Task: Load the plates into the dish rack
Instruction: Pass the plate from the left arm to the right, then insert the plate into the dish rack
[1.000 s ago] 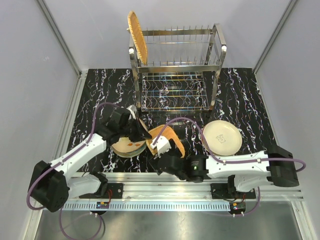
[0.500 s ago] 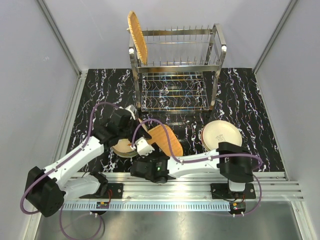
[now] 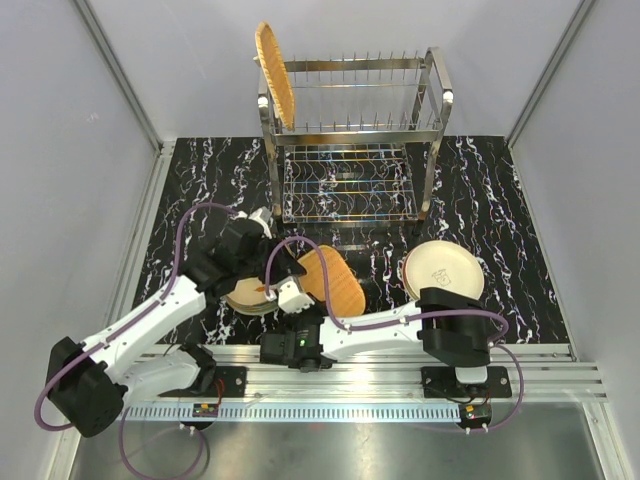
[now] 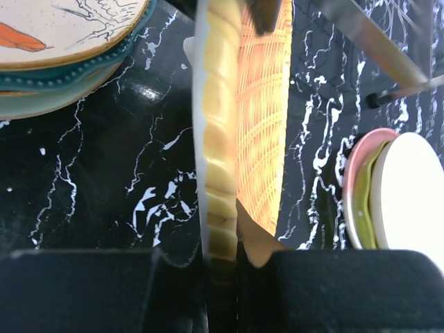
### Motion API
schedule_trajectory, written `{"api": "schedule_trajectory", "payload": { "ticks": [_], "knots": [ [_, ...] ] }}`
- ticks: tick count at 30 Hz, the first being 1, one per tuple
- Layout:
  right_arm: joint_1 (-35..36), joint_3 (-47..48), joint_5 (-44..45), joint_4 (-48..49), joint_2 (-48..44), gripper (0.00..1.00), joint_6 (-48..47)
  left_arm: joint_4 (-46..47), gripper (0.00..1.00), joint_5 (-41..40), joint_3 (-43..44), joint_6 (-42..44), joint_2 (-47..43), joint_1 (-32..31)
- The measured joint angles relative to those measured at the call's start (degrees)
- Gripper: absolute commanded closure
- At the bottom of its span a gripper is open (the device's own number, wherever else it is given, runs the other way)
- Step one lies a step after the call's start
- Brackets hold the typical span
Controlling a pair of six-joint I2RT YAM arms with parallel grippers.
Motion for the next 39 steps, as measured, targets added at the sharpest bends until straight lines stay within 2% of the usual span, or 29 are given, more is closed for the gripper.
{"api": "schedule_trajectory", "payload": {
  "ticks": [1,4,7,8,9,14,18,22,27,30,34,39],
  "knots": [
    [-0.02,-0.11,0.07,0.13,-0.02,1.00,0.55,0.17,0.61,0.00,0.04,0.50,0.00,0.02],
    [-0.02,-1.70,0.02,0.48,-1.01,1.00,1.31,0.09,0.51,-0.04,0.68,1.75,0.04,0.35],
    [0.07,-3.89,-0.39,1.42,-3.30,1.00,1.25,0.52,0.27,0.52,1.51,2.89,0.22,0.52],
    [0.09,-4.39,-0.50,1.84,-4.07,1.00,1.22,0.81,0.03,0.85,1.92,3.32,0.46,0.52],
    [0.11,-5.01,-0.83,2.56,-5.14,1.00,1.16,0.81,0.01,1.11,2.51,3.78,0.81,0.52],
    [0.37,-9.49,-2.99,7.69,-13.07,1.00,-0.61,-0.66,0.01,1.09,8.39,6.34,1.92,0.52],
    [0.59,-16.70,-7.15,14.91,-23.26,1.00,-3.69,-5.01,0.01,-1.88,15.74,9.73,1.95,0.52],
    [0.61,-19.98,-9.49,18.93,-32.83,1.00,-7.52,-8.13,0.01,-7.91,21.57,14.53,-0.15,0.52],
    [0.61,-19.54,-10.97,23.41,-41.24,1.00,-15.15,-11.30,0.01,-20.00,23.06,21.35,-8.87,0.55],
    [0.48,-17.05,-12.02,26.32,-45.59,1.00,-21.88,-11.89,0.01,-26.99,22.75,25.62,-14.40,0.66],
    [-1.53,-8.39,-13.16,31.28,-47.25,1.00,-31.01,-10.73,0.01,-36.00,19.17,30.18,-19.74,0.68],
    [-10.88,4.68,-18.56,35.78,-44.52,1.00,-37.81,-9.90,0.01,-42.88,11.26,34.38,-20.09,0.68]
  ]
}}
